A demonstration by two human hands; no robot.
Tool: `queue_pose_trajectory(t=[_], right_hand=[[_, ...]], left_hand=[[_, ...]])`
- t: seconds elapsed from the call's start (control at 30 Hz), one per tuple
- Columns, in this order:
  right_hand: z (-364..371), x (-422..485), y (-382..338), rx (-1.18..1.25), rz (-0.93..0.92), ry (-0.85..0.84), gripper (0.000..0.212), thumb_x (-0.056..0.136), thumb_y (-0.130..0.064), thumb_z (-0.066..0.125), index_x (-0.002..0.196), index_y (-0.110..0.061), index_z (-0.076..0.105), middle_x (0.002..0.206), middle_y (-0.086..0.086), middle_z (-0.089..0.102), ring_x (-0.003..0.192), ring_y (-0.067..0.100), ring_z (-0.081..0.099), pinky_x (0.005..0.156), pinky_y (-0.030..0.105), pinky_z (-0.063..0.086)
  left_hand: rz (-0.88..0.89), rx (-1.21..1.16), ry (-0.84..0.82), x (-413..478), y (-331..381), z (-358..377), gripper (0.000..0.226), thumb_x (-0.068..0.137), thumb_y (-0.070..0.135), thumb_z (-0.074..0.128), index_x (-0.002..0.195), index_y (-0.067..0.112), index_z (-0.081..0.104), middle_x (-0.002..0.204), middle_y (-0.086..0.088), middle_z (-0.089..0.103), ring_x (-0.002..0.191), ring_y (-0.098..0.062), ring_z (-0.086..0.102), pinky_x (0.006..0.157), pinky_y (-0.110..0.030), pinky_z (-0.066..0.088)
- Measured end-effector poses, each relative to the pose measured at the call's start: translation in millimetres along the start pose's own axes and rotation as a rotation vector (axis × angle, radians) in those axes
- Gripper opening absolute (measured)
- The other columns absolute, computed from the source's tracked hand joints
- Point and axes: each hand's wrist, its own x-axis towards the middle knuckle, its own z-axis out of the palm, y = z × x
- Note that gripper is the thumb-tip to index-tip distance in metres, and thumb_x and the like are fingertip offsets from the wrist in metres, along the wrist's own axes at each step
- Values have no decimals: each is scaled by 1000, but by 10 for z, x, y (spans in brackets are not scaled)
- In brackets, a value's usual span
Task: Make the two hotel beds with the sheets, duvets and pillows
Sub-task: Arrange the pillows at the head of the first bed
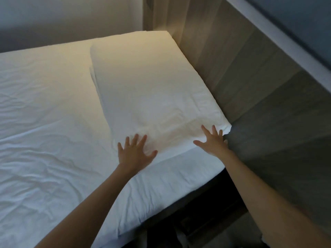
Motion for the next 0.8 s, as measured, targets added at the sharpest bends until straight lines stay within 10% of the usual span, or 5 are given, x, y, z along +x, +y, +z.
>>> queue_pose_trajectory(t=[0.5,0.8], right_hand=[[310,-3051,-340,88,-124,734,62,97,-43,50,152,-31,25,157,4,28,144,28,25,115,56,24],[785,-4883,452,194,159,983,61,94,-33,57,150,-25,34,153,6,36,141,32,29,114,53,28]], left_hand=[[622,37,548,-1960,-83,-826,70,92,57,45,153,29,24,160,-3,17,146,-38,17,115,-56,18],[1032,95,497,-3276,706,-611,67,92,57,41,151,26,30,160,-5,20,146,-37,17,112,-57,23]])
